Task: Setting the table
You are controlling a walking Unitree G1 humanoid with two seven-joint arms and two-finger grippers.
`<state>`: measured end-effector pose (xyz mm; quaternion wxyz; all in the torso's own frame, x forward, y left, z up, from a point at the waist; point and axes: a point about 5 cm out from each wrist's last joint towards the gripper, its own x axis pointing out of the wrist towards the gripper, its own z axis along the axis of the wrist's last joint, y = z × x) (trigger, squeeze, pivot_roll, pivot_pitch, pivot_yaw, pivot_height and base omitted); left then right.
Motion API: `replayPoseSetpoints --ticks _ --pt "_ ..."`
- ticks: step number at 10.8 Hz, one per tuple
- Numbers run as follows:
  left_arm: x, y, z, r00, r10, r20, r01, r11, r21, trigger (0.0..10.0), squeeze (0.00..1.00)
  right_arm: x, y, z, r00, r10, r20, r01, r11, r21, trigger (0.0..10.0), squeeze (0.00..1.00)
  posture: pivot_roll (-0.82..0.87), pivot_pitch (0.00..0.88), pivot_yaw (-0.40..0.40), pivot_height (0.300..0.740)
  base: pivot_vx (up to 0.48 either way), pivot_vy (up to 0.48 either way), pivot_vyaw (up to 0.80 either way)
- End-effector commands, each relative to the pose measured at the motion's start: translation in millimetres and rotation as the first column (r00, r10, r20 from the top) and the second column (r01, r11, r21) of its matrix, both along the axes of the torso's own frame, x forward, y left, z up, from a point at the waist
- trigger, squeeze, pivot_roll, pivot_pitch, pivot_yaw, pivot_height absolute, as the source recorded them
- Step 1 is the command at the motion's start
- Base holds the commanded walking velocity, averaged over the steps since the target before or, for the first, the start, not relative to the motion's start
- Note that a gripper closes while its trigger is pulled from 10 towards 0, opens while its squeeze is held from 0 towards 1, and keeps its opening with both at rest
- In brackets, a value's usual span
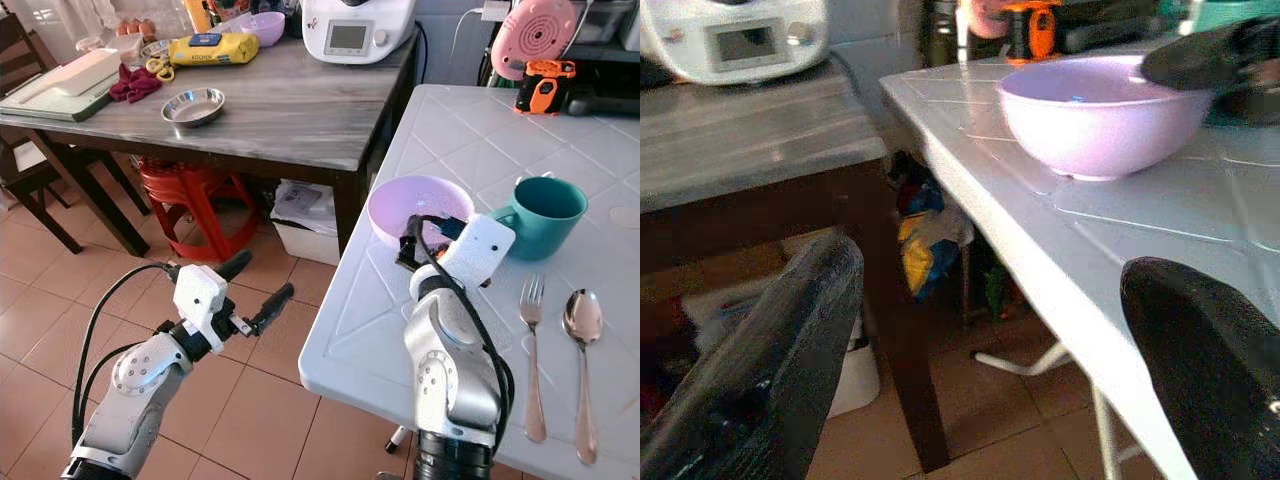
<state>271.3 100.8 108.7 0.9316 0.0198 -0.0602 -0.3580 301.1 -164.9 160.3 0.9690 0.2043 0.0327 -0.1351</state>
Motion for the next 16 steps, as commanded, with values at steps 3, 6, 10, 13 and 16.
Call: replayPoseSetpoints --ticks 3,6,10,13,16 --pt "-4.9 1.6 2 0.999 -0.043 0.014 0.043 0.999 0.005 10.0 0.0 11.4 -3.5 -2 1.0 0.002 -0.029 -0.001 0.999 0.043 0.0 0.0 -0.1 0.095 0.127 0.74 0.0 0.0 0.0" --pt "-6.3 2.3 2 0.998 -0.054 0.015 0.054 0.999 0.003 10.0 0.0 16.3 -12.9 -7 0.999 -0.007 -0.045 0.01 0.998 0.061 1.0 0.0 -0.1 0.1 0.126 0.74 0.0 0.0 0.0" --pt "-6.2 1.2 2 0.998 -0.059 0.016 0.059 0.998 0.009 10.0 0.0 25.5 -28.5 -7 0.998 -0.031 -0.045 0.034 0.998 0.054 0.5 0.0 -0.09 0.096 0.124 0.74 0.0 0.0 0.0" --pt "-6.3 1.1 2 0.998 -0.056 0.019 0.055 0.998 0.018 10.0 0.0 27.7 -34.3 -10 0.998 -0.038 -0.049 0.041 0.997 0.059 0.0 0.0 -0.09 0.094 0.121 0.74 0.0 0.0 0.0" --pt "-7.3 1.2 0 0.998 -0.058 0.021 0.058 0.998 0.03 10.0 0.0 27.6 -38.2 -17 0.997 -0.029 -0.064 0.035 0.995 0.094 0.0 0.0 -0.09 0.094 0.122 0.74 0.0 0.0 0.0"
